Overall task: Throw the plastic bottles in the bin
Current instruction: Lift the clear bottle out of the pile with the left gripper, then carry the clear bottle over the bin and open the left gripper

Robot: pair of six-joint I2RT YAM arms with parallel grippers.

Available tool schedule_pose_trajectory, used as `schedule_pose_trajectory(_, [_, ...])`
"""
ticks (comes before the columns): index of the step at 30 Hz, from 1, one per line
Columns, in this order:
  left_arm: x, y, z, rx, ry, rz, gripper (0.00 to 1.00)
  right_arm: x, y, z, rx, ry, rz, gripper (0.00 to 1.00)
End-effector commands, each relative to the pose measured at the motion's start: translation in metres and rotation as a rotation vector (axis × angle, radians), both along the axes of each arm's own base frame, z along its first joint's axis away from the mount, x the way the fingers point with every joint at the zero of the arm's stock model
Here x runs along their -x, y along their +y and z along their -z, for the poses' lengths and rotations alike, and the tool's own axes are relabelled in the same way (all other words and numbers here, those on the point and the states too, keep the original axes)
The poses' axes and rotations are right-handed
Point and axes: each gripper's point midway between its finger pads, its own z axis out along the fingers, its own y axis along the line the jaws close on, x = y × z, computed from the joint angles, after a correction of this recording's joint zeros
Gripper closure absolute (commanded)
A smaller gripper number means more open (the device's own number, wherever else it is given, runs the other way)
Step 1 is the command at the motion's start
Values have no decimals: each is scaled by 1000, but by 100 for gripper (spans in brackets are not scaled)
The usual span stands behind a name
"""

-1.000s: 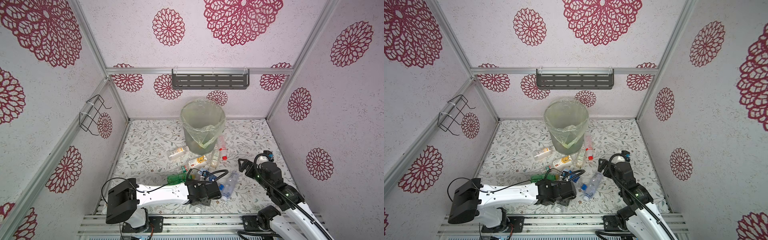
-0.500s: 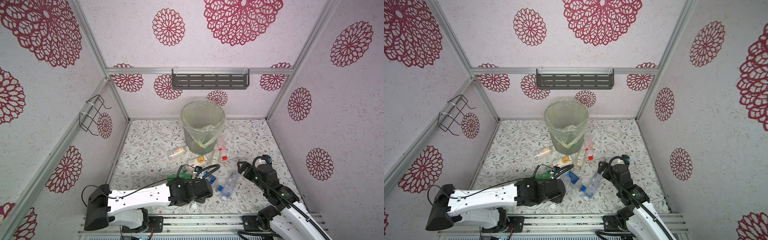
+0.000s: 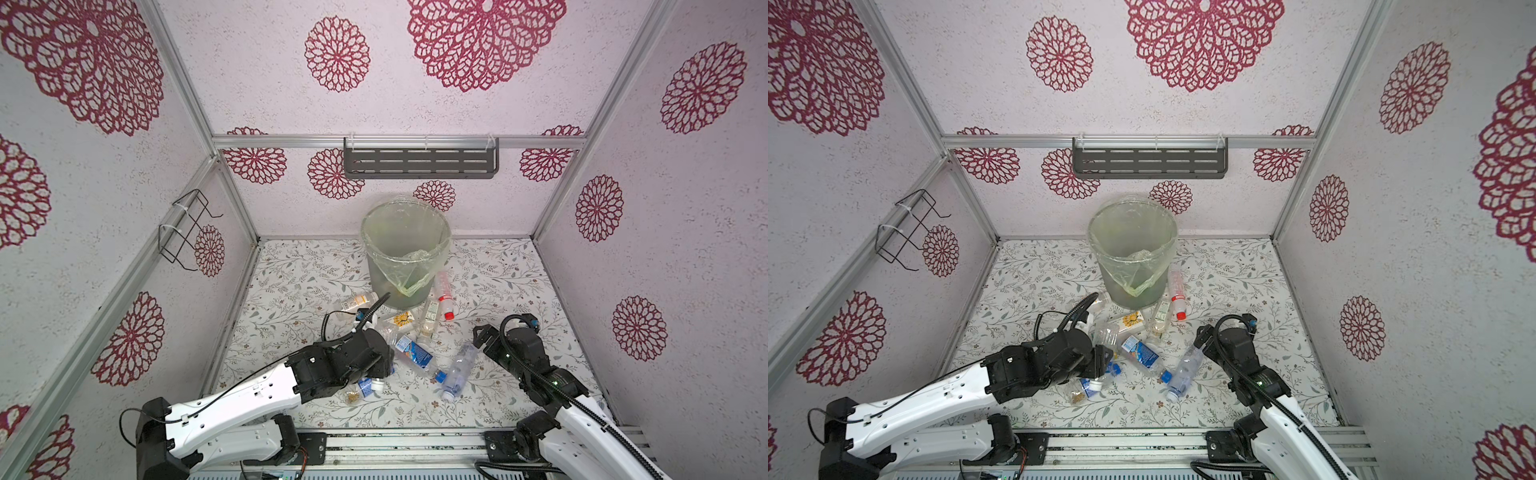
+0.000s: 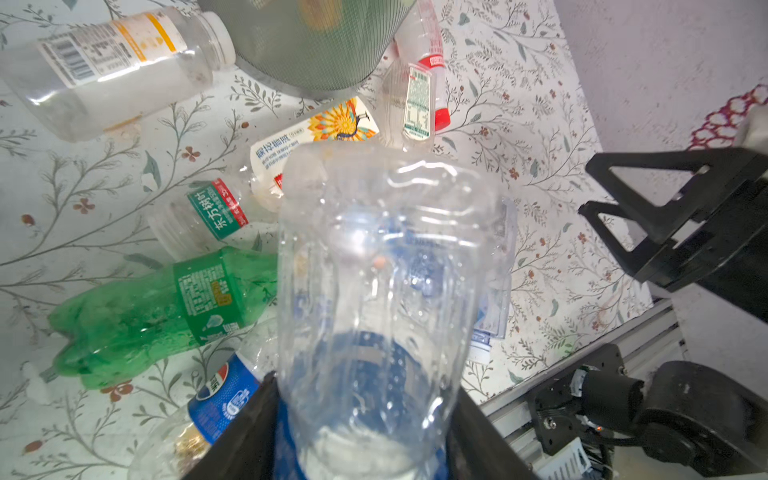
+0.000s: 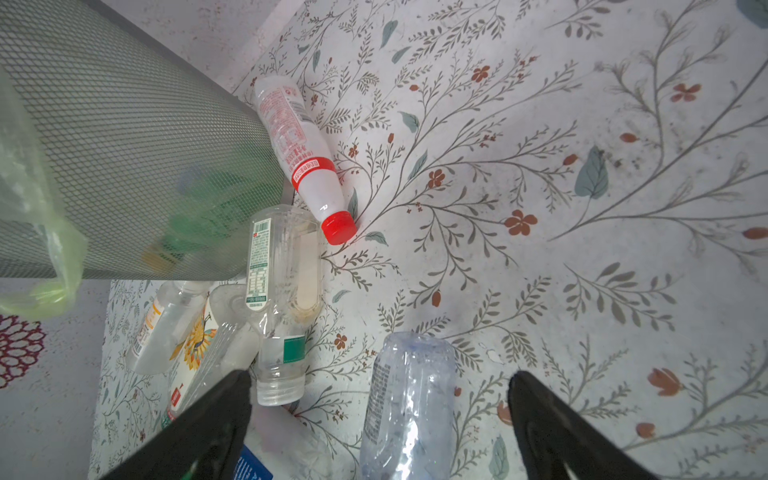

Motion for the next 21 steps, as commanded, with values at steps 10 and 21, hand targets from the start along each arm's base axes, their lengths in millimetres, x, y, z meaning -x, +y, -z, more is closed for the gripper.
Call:
schedule_pose_trajectory(10, [-38,8,-36,93,-80,-22,41,-2,-18,7,74,73,104,1])
schedule_pose_trajectory(21, [-59,20,-58,162,-131,-105,42,-15,-7,6,115,64,32,1])
